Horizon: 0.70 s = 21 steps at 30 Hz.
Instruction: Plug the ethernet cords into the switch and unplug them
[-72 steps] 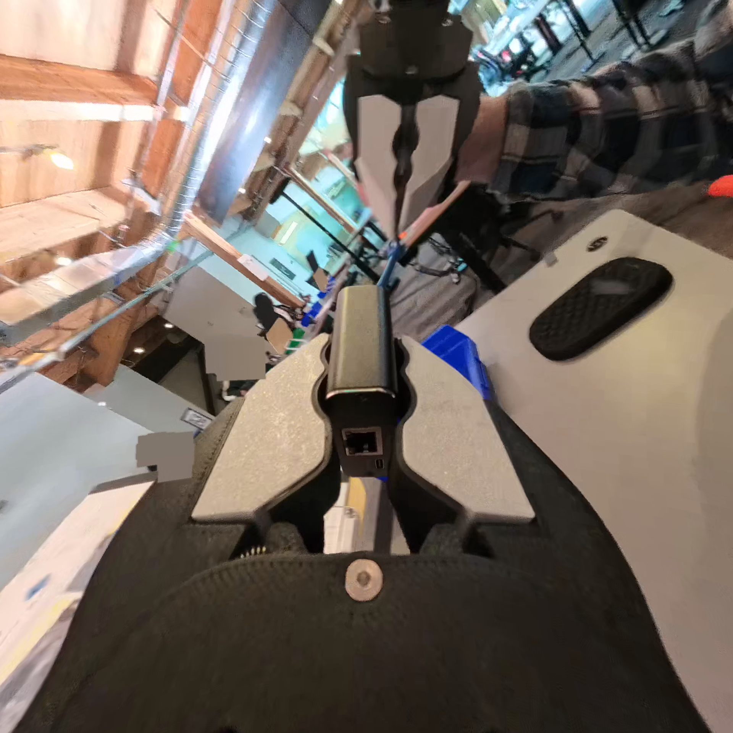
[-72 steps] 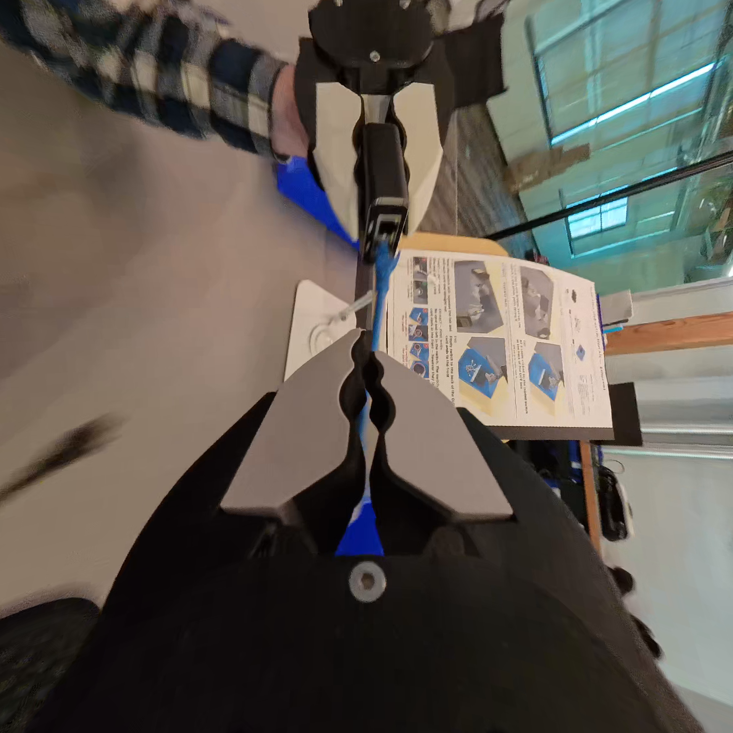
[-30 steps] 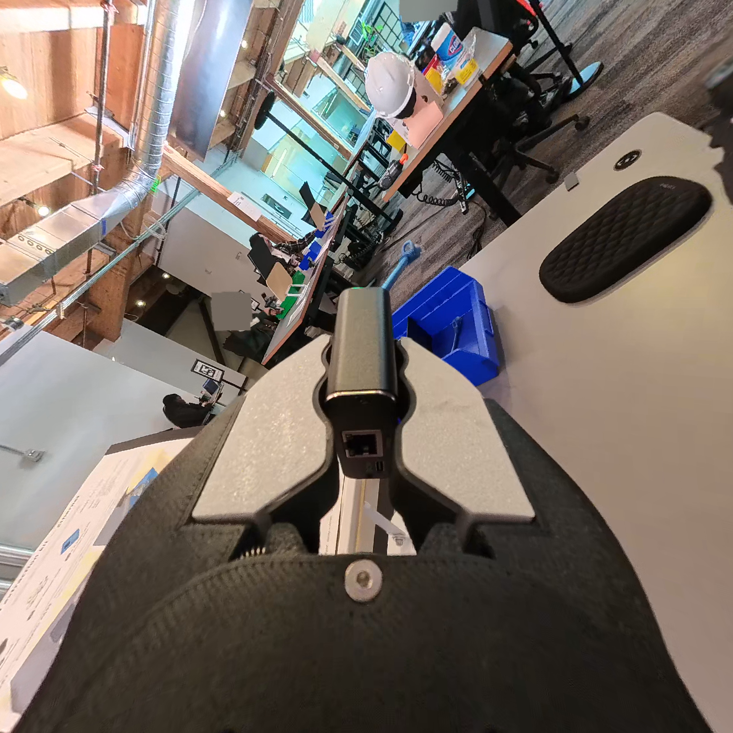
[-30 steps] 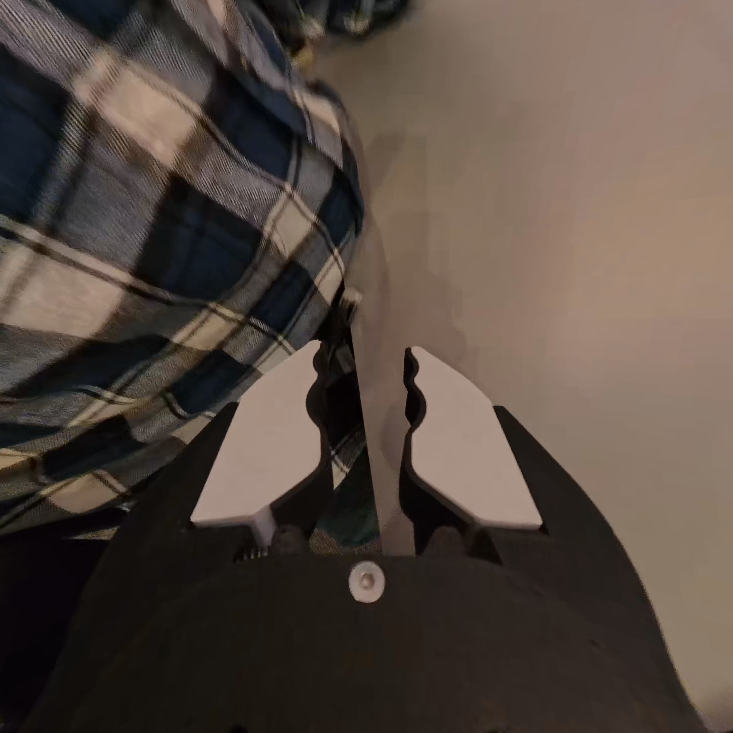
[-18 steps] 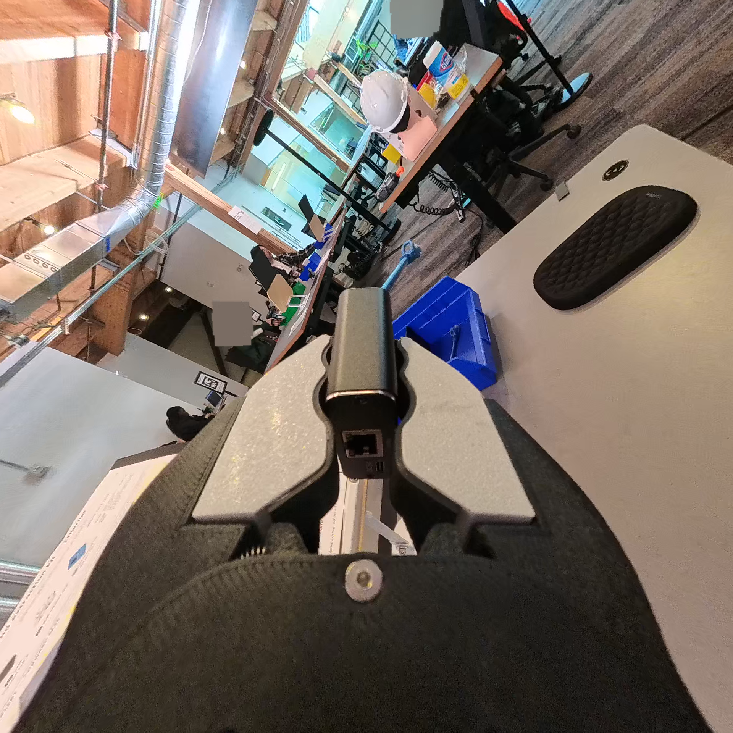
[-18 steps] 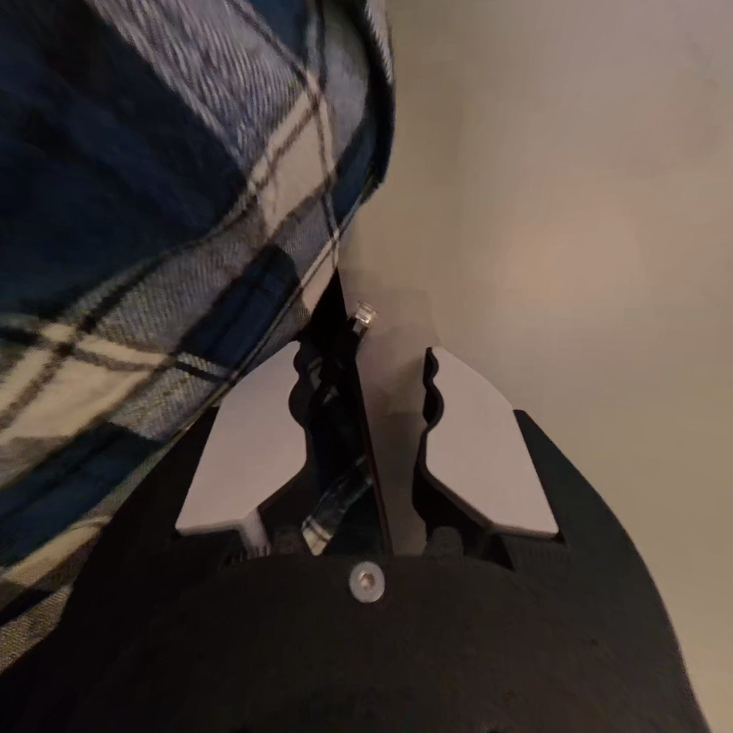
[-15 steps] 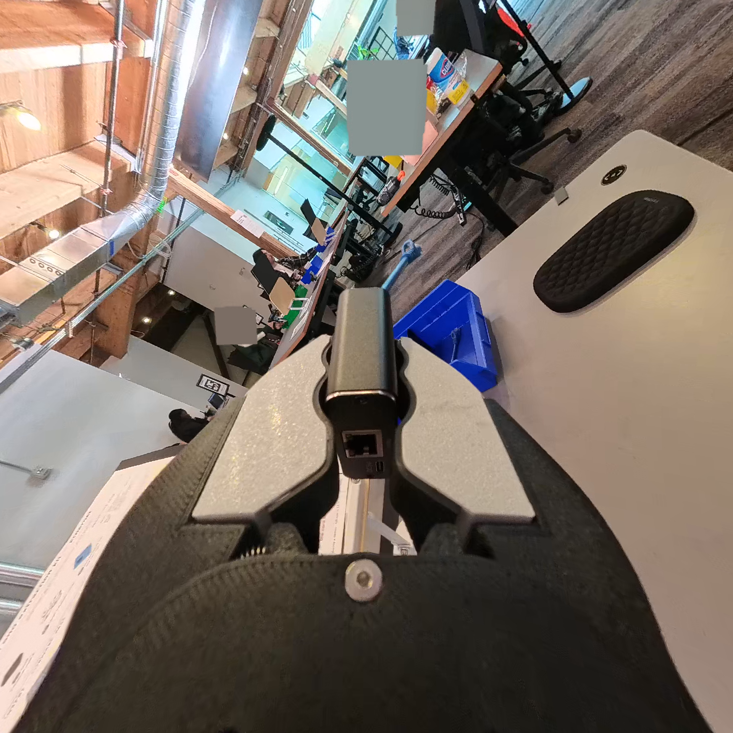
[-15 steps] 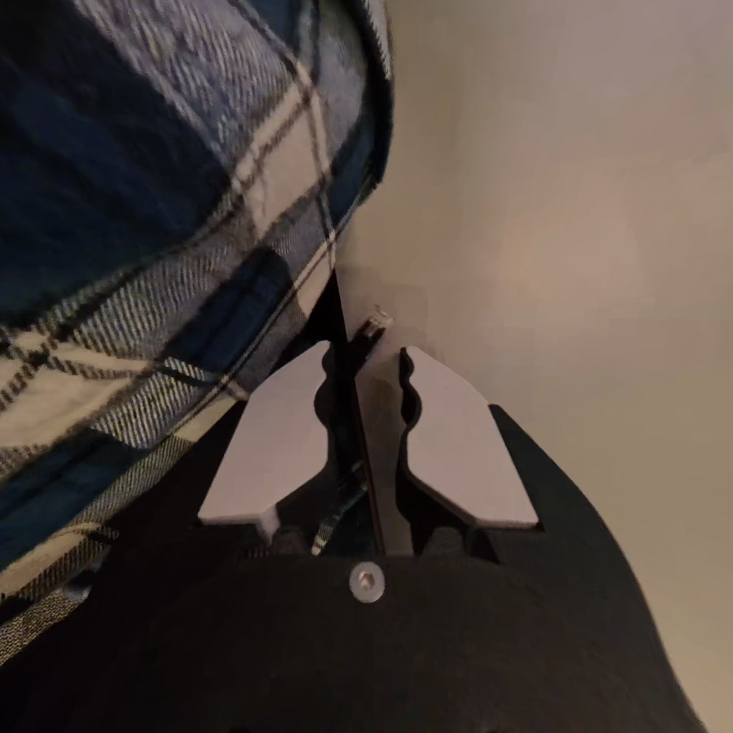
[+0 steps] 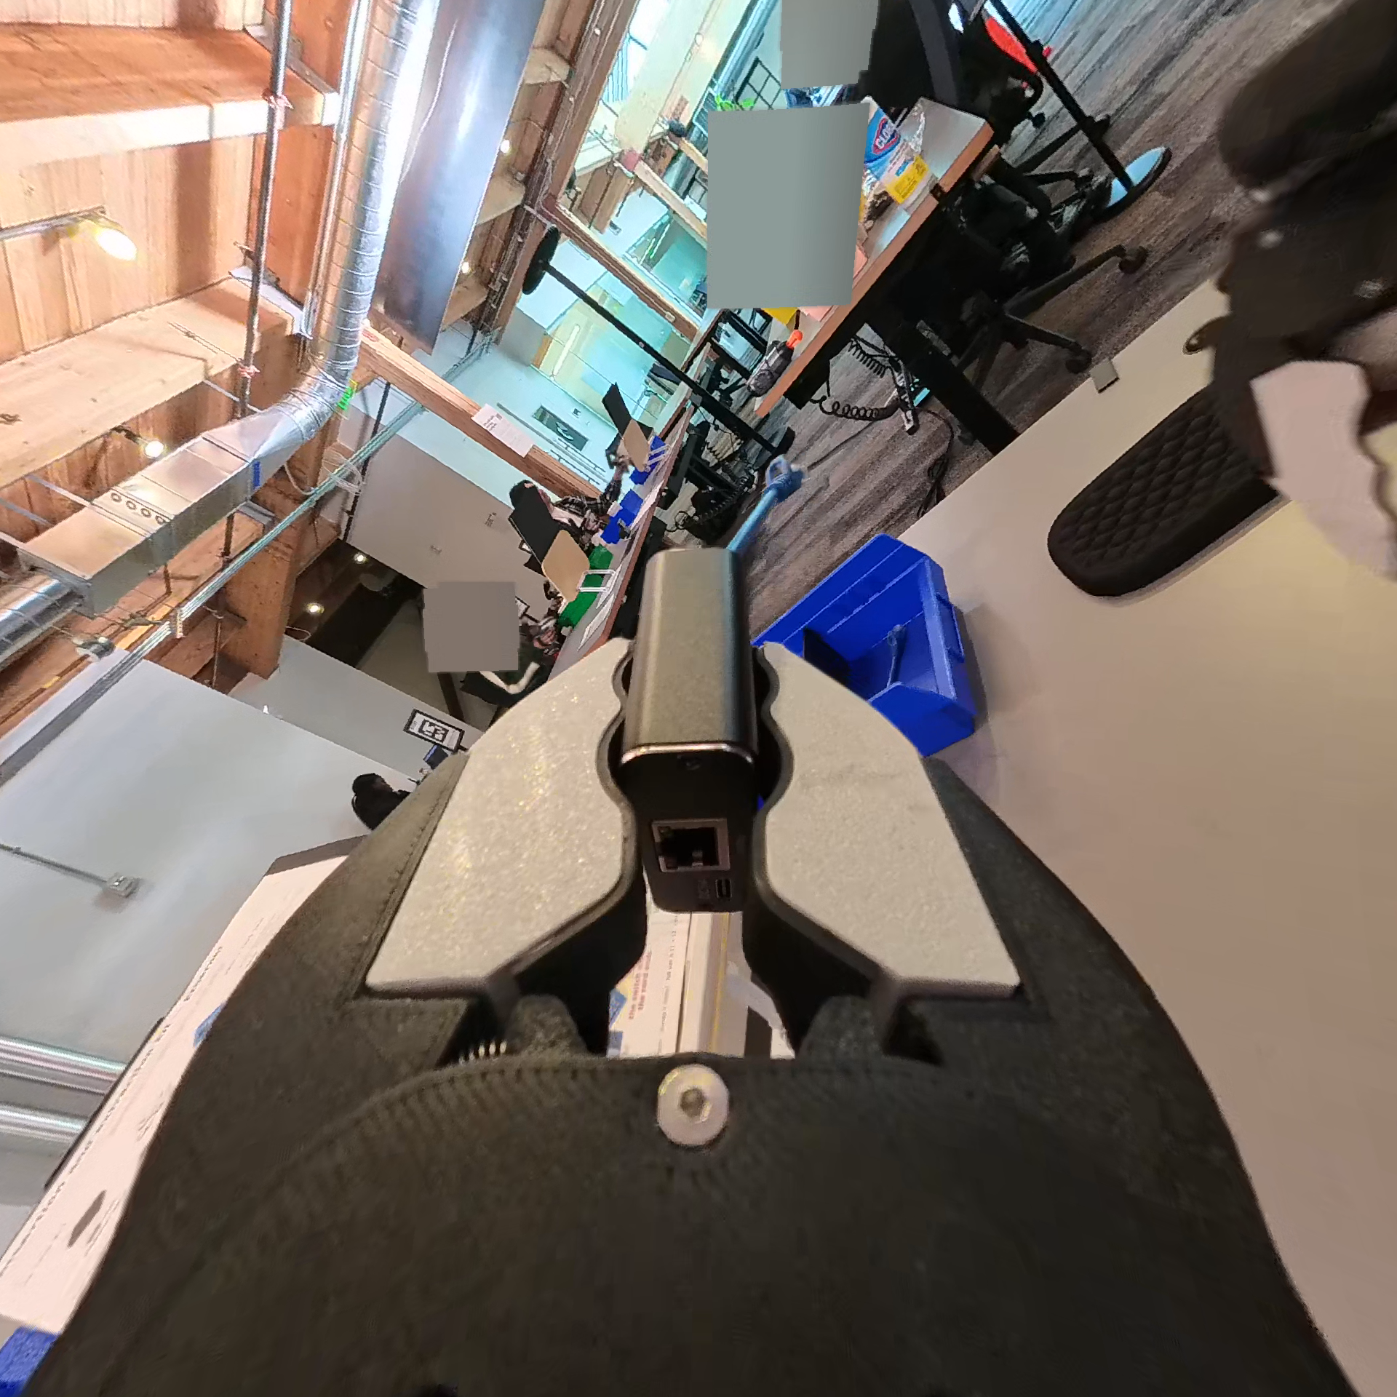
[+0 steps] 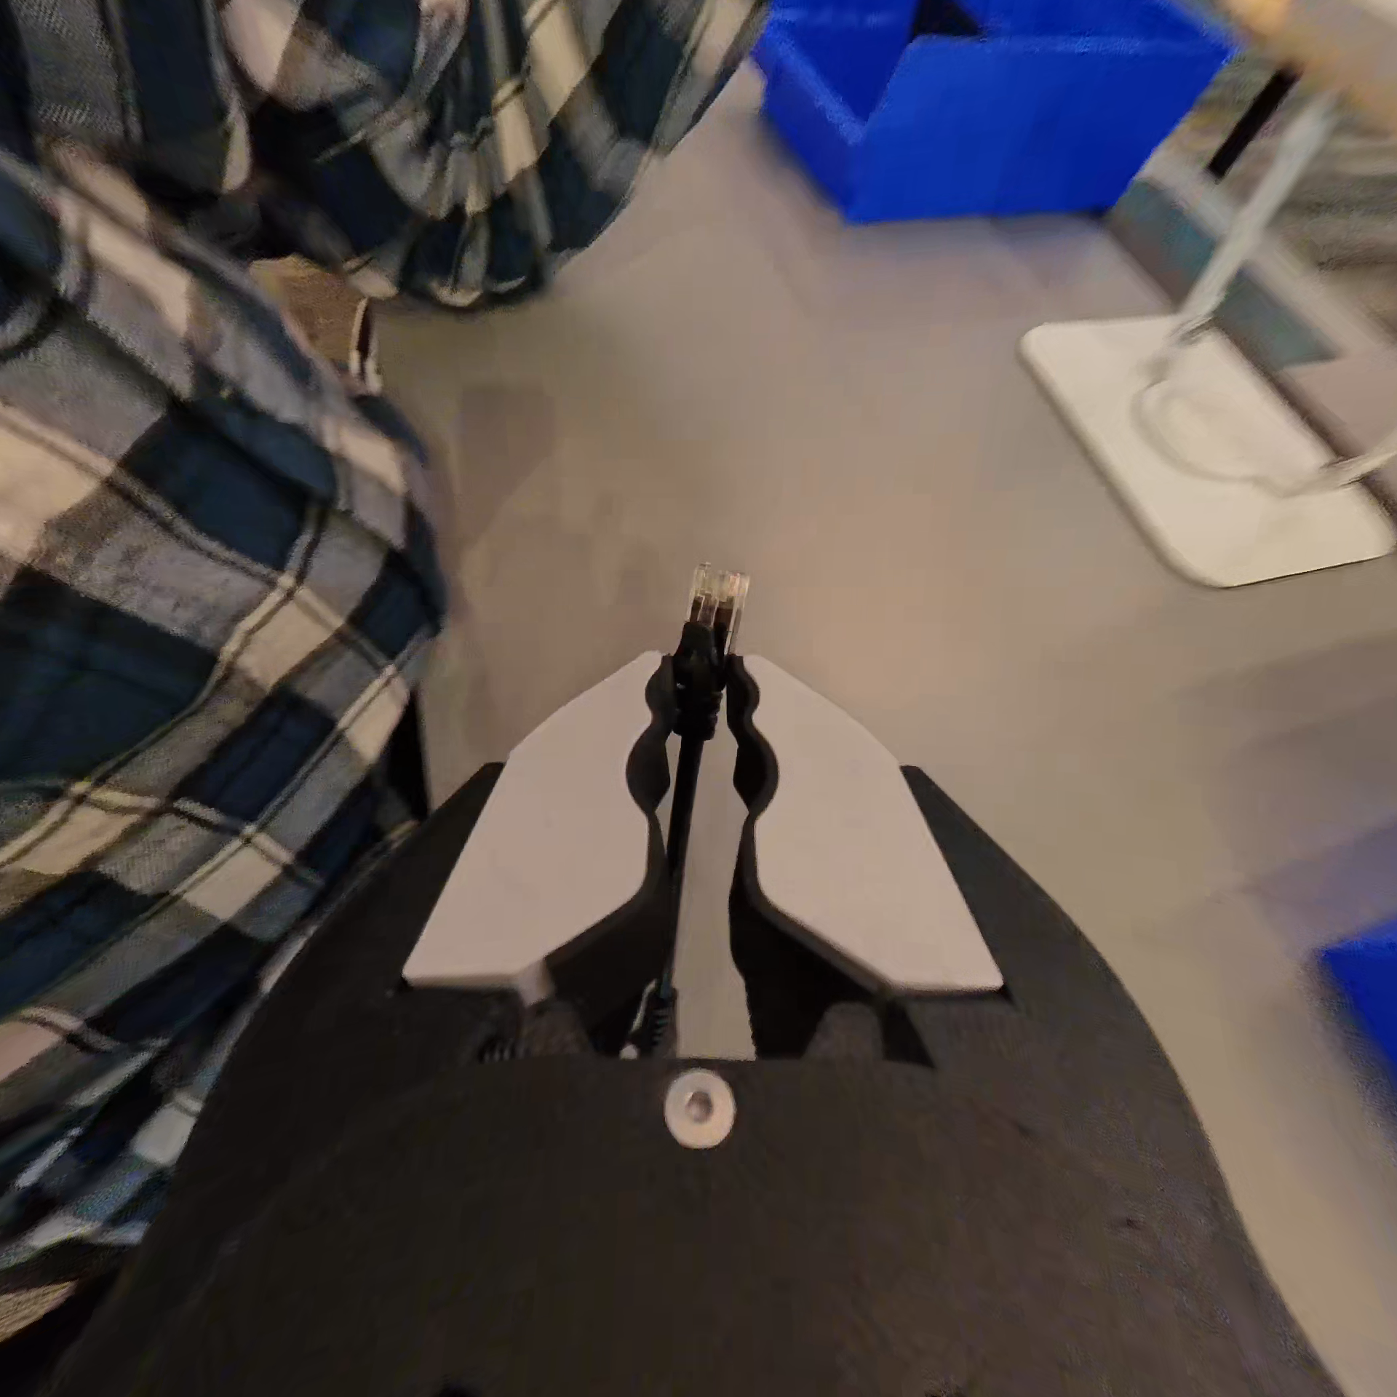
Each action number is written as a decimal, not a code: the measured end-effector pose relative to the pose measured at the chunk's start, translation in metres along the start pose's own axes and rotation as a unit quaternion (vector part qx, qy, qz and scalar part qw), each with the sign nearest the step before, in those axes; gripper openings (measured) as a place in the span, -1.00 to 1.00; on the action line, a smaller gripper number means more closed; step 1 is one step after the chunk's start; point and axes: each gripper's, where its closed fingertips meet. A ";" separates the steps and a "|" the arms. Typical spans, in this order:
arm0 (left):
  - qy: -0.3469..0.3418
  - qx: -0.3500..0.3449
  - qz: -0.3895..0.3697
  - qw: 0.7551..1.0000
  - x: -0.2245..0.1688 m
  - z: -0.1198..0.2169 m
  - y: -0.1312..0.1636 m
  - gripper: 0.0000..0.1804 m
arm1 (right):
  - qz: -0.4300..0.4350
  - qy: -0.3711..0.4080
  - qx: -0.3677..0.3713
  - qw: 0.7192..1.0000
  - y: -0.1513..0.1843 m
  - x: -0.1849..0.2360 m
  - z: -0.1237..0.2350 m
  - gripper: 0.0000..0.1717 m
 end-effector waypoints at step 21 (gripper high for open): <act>-0.013 0.036 0.015 0.999 0.017 0.002 0.044 -0.71 | 0.042 0.158 0.143 0.976 0.027 -0.349 0.057 -0.84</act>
Point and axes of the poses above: each gripper's, where its closed fingertips meet, z back along the fingers, y out of its underside, x = y × z across the jaws, and after that the axes turned 5 degrees about -z, right-handed
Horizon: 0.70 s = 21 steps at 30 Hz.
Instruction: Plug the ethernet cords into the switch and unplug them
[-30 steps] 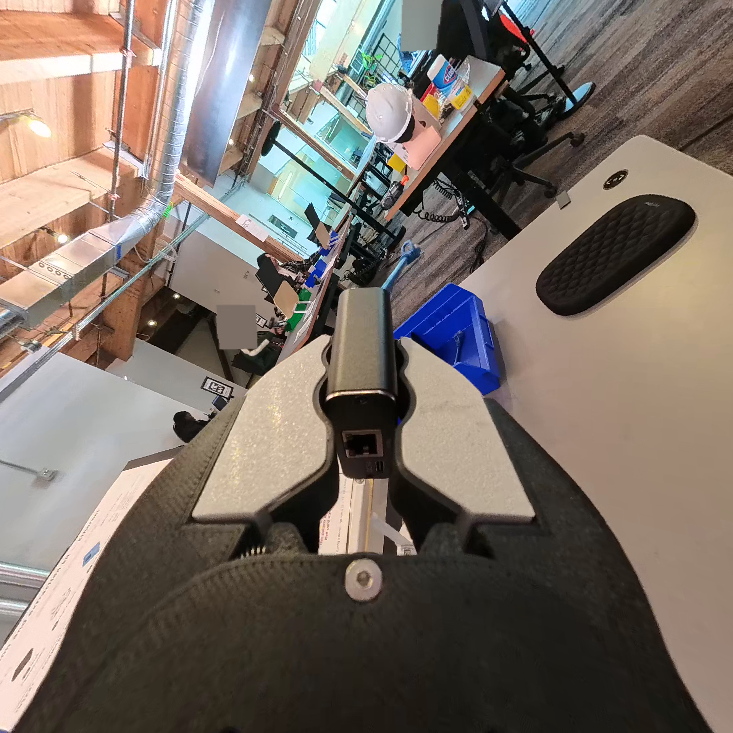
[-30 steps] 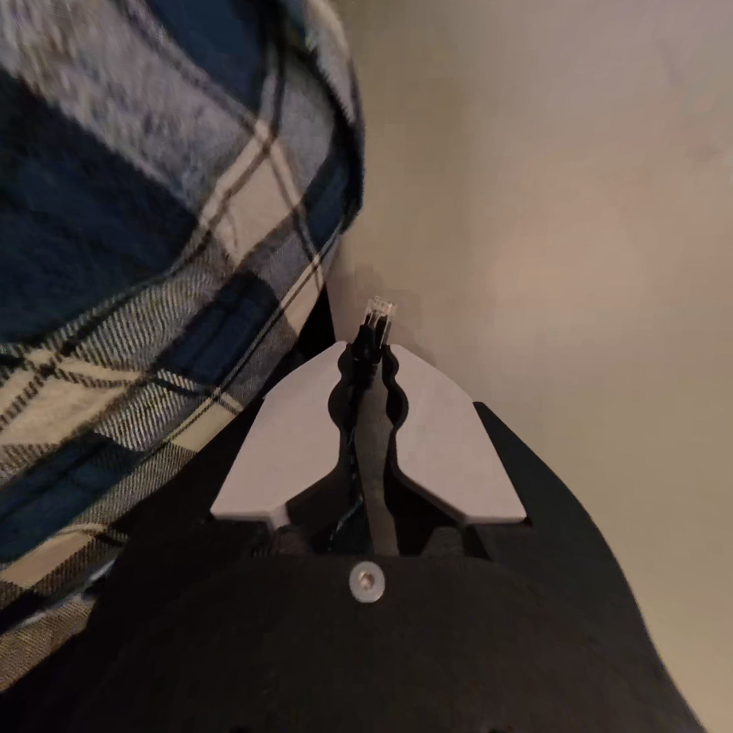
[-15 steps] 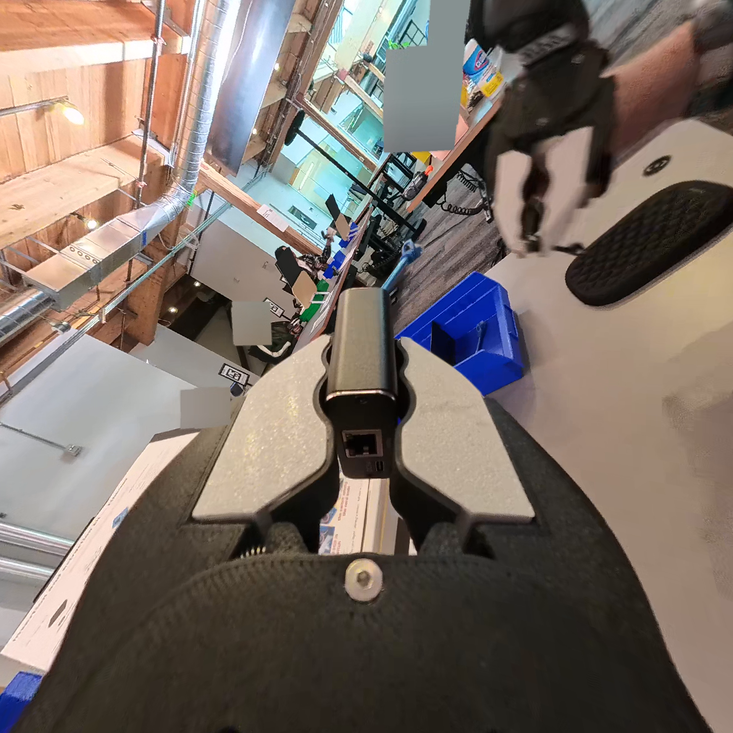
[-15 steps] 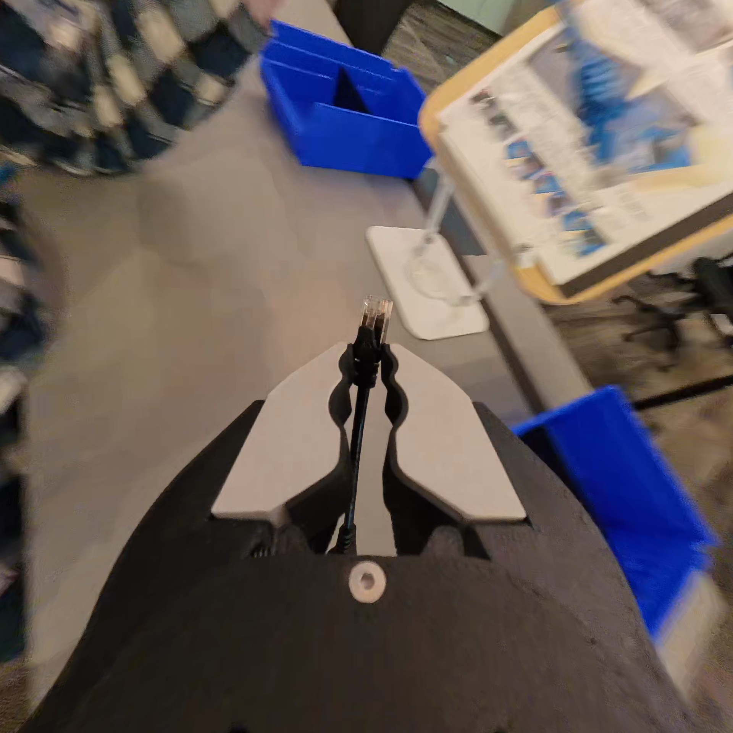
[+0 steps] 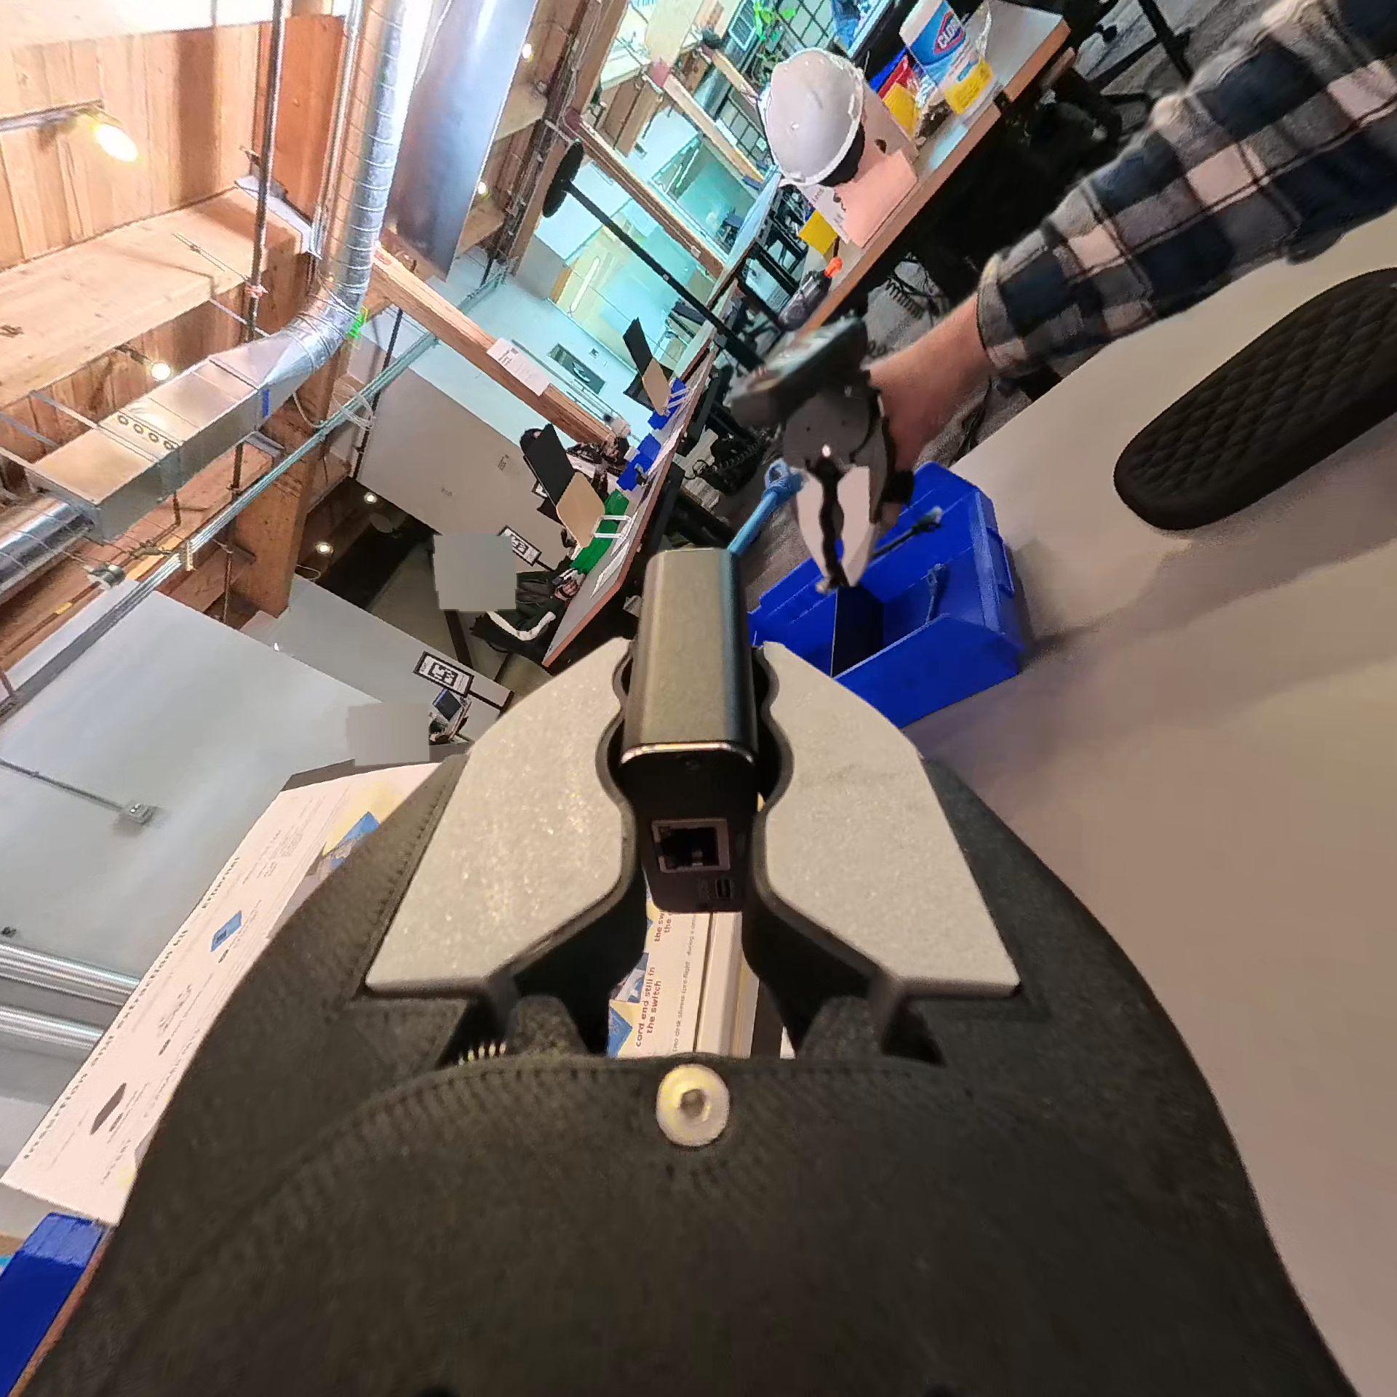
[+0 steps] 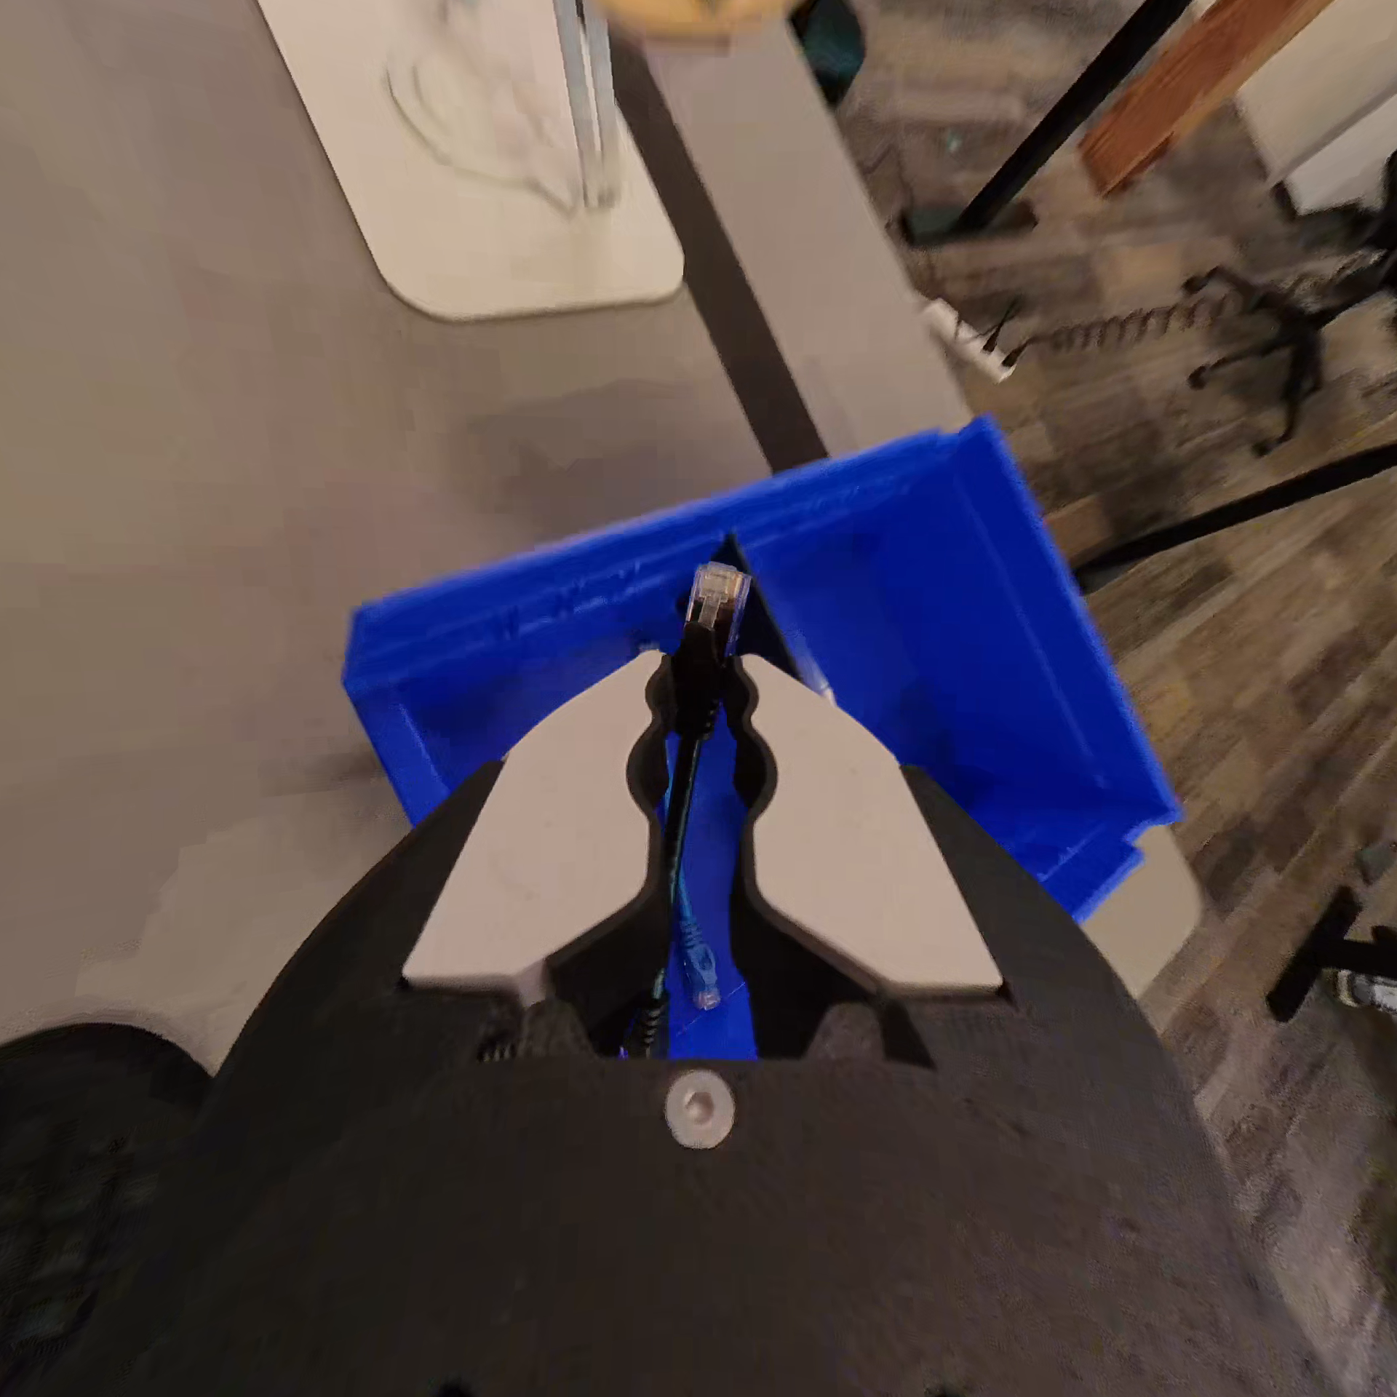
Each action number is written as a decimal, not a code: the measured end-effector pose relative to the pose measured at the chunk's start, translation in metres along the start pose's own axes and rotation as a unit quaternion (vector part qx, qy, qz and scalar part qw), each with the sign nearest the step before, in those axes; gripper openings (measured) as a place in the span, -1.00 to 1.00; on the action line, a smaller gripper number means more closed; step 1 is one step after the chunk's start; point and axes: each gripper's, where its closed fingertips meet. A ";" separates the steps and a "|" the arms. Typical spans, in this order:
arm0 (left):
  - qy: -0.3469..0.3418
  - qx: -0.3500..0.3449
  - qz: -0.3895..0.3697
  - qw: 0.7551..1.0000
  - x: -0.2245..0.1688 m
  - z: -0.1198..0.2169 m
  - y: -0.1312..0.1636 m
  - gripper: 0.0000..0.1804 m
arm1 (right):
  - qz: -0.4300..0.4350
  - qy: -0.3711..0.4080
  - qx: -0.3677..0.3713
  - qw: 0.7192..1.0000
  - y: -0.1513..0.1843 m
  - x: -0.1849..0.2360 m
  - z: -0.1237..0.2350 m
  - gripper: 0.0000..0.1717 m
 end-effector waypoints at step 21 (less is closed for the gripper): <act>-0.016 -0.132 0.093 0.987 0.028 0.027 -0.013 -0.71 | 0.195 -0.020 -0.340 0.920 -0.223 0.128 0.165 -0.32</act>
Point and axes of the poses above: each gripper's, where its closed fingertips meet, z back along the fingers, y out of its underside, x = y × z across the jaws, and after that the axes turned 5 degrees about -z, right-handed
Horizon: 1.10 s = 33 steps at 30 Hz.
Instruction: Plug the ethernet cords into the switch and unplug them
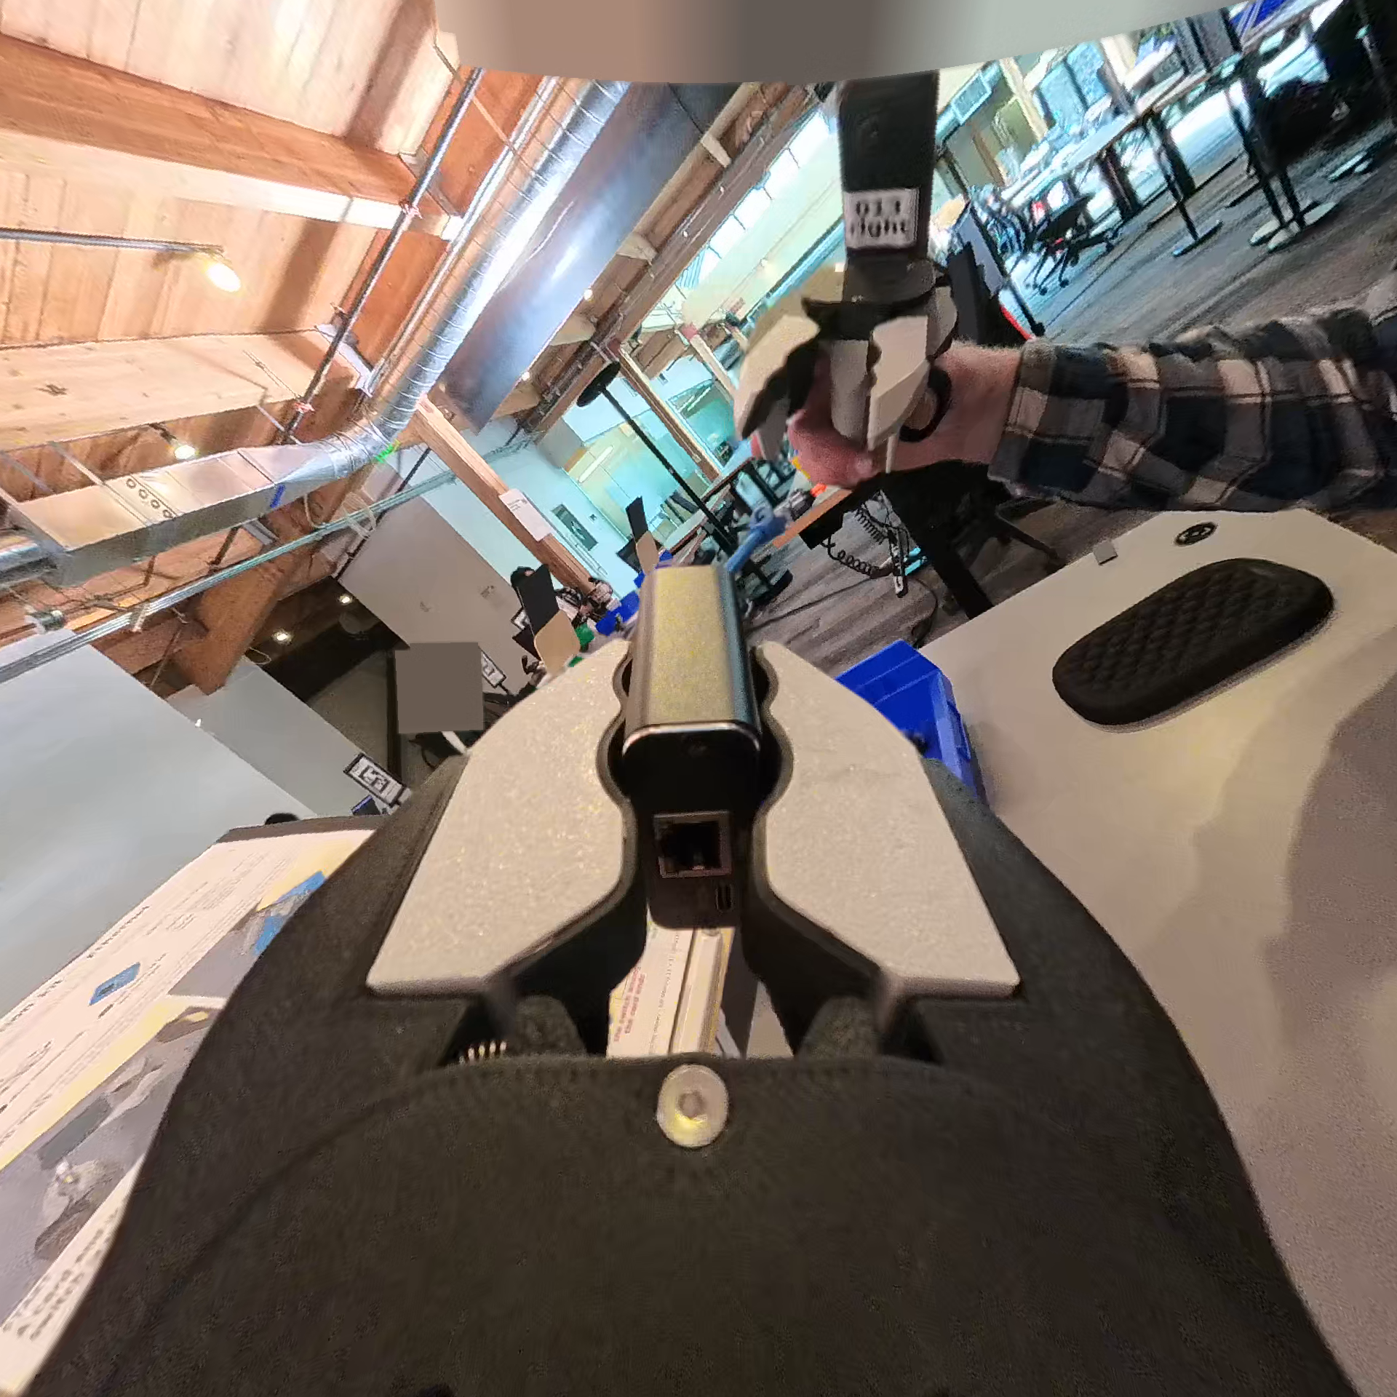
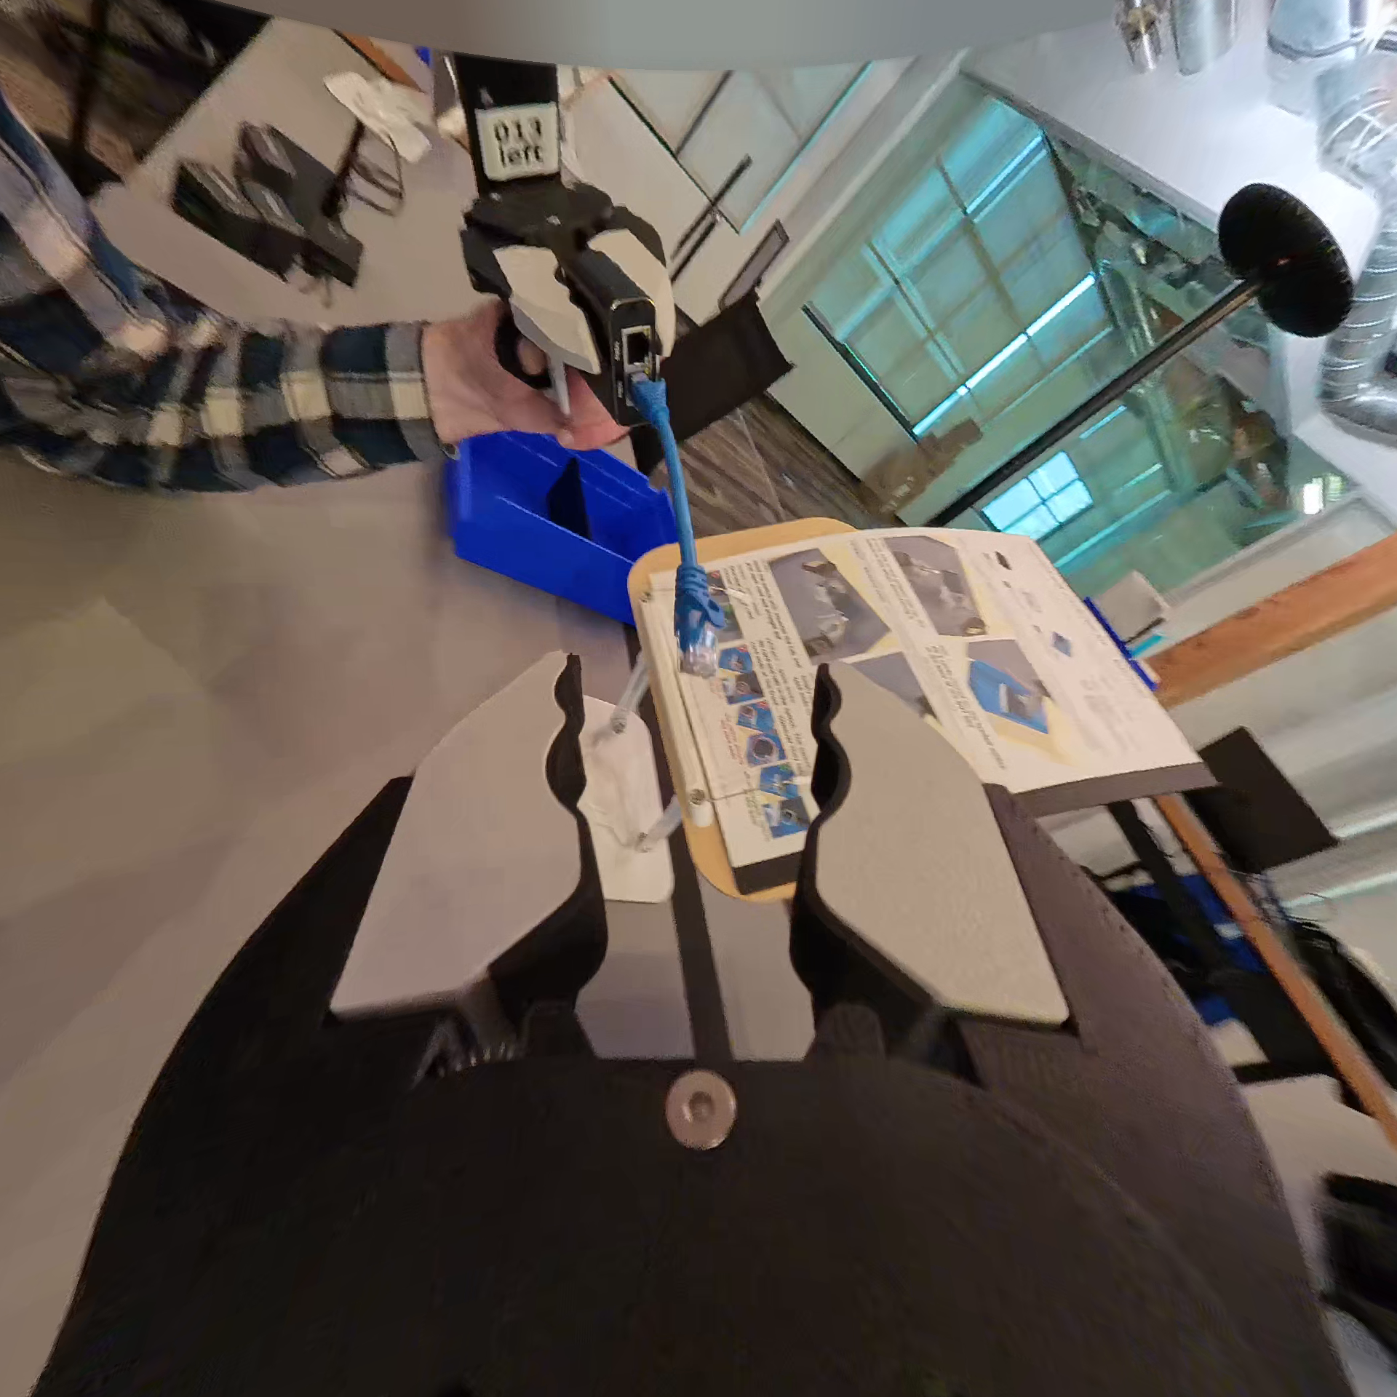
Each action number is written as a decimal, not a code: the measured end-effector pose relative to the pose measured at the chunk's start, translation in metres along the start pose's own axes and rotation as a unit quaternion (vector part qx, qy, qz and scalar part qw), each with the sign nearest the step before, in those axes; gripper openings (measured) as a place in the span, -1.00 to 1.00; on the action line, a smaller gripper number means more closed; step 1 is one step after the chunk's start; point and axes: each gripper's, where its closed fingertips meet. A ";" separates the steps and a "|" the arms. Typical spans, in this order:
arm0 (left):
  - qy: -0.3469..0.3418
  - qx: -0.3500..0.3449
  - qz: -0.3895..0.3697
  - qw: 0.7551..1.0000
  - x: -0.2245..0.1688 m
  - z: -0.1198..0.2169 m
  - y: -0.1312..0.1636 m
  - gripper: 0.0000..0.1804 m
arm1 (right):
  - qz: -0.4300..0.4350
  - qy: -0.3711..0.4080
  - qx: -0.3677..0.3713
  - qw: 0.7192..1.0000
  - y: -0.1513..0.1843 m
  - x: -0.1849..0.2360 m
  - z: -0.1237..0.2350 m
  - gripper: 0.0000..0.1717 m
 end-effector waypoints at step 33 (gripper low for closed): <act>0.056 0.072 -0.181 0.979 -0.057 -0.029 -0.007 -0.71 | 0.148 -0.113 -0.007 0.983 -0.042 0.068 -0.073 -0.56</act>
Point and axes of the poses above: each gripper's, where its closed fingertips meet, z back along the fingers, y out of its underside, x = y × z across the jaws, and after that the axes turned 5 degrees about -z, right-handed
